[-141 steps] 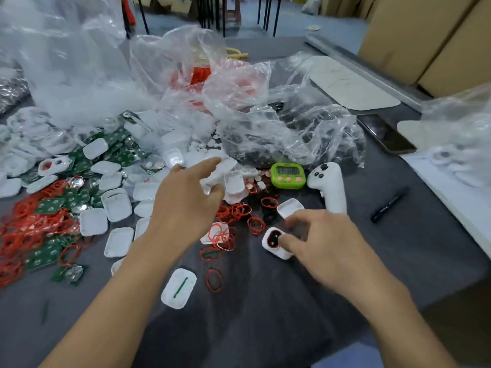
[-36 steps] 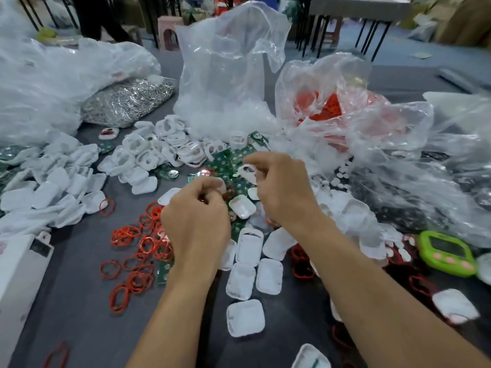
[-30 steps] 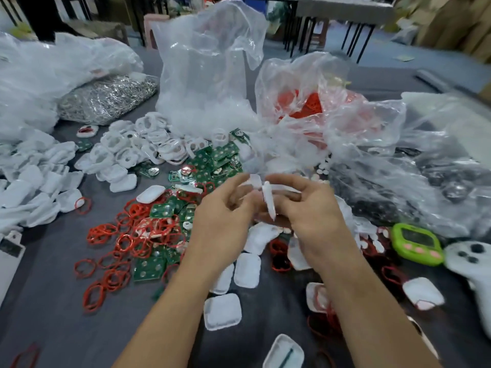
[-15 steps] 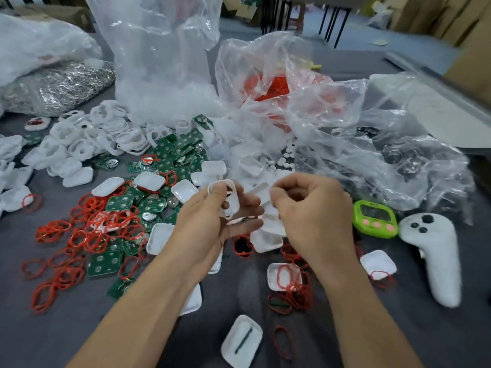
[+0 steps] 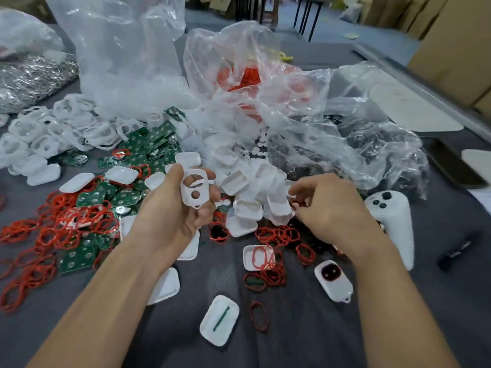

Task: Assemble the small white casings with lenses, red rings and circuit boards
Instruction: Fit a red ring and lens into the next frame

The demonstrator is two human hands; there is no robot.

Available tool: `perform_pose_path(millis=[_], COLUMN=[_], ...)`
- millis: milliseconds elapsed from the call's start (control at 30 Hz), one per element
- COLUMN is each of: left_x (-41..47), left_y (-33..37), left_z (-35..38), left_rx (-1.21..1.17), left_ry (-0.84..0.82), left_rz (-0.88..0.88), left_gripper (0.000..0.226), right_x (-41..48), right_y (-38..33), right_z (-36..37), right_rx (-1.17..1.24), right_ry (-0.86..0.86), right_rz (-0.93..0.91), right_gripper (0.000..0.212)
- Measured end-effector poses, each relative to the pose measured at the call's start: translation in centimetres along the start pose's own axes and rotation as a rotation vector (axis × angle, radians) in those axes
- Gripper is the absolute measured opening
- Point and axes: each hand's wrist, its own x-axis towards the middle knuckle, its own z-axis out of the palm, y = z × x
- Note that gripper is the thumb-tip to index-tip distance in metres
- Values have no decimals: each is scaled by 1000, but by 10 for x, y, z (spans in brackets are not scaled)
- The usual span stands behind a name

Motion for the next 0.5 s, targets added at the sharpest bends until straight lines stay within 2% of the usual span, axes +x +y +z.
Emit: perform_pose_path(millis=[67,200,233,300,367,400,433,467,500], left_x=[1,3,4,6,8,9,10,11,12], left_y=[-3,-7,-7,-6,-5,-4,-3,-3,-3], left_z=[2,3,2,2,2,2,2,1,1], left_rx=[-3,-44,-55,-80,-88,-92,-96,-100,-103], left_ry=[-41,-82,-90,-103,-126,-144,-163,-181,-197], left_rz=[-20,-61,-67,-78,-85,-91,-98,-102,-105], left_gripper=[51,46,45,45,46,47,47,47,46], right_x=[7,27,33,43,64,79,94,112,126], right_y=[4,2,-1,-11,-16,-16,-13,-5,2], right_z=[-4,-19,-23,-31,-39,-43,-47,-47,-46], right_rx=[9,-22,21,137,218,252,255,185,31], right_ry=[78,113,193,462,731,795,784,694,521], right_rz=[11,-11,-47,-117,-83,-15,57,109,138], right_gripper=[35,38,35,29,31,34,33,29,21])
